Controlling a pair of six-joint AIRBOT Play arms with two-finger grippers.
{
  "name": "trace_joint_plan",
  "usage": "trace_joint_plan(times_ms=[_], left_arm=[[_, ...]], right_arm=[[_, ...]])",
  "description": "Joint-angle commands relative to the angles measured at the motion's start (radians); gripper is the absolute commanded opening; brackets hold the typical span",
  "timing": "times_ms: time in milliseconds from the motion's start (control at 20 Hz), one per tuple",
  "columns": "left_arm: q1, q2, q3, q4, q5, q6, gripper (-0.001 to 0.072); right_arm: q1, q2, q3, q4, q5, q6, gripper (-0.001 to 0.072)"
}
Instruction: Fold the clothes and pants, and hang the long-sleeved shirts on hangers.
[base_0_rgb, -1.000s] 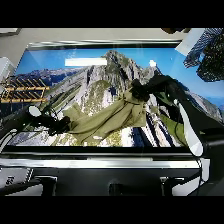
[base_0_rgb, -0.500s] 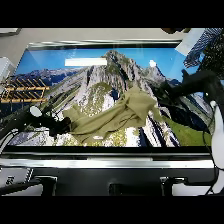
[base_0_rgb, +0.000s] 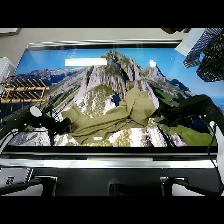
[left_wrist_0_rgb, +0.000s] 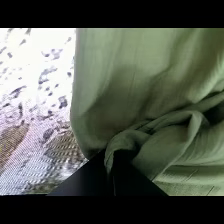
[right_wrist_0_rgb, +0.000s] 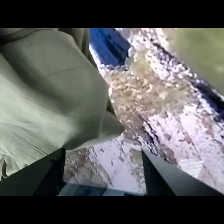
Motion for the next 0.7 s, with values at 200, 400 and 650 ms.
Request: trace_joint_plan(times_ms=[200, 400, 650], left_arm=[[0.0, 0.0, 0.0, 0.0, -0.002, 0.0, 0.0017], [0.0, 0.0, 0.0, 0.0, -0.002, 0.0, 0.0018], [0.0, 0.0, 0.0, 0.0, -0.001, 0.0, 0.0017]], right_arm=[[-0.142, 0.05, 0.054, -0.002, -0.001, 0.028, 0.0551], [-0.145, 0.051, -0.027, 0.026, -0.146, -0.049, 0.0551], [0.006, 0.05, -0.206, 0.135, 0.062, -0.093, 0.0549]])
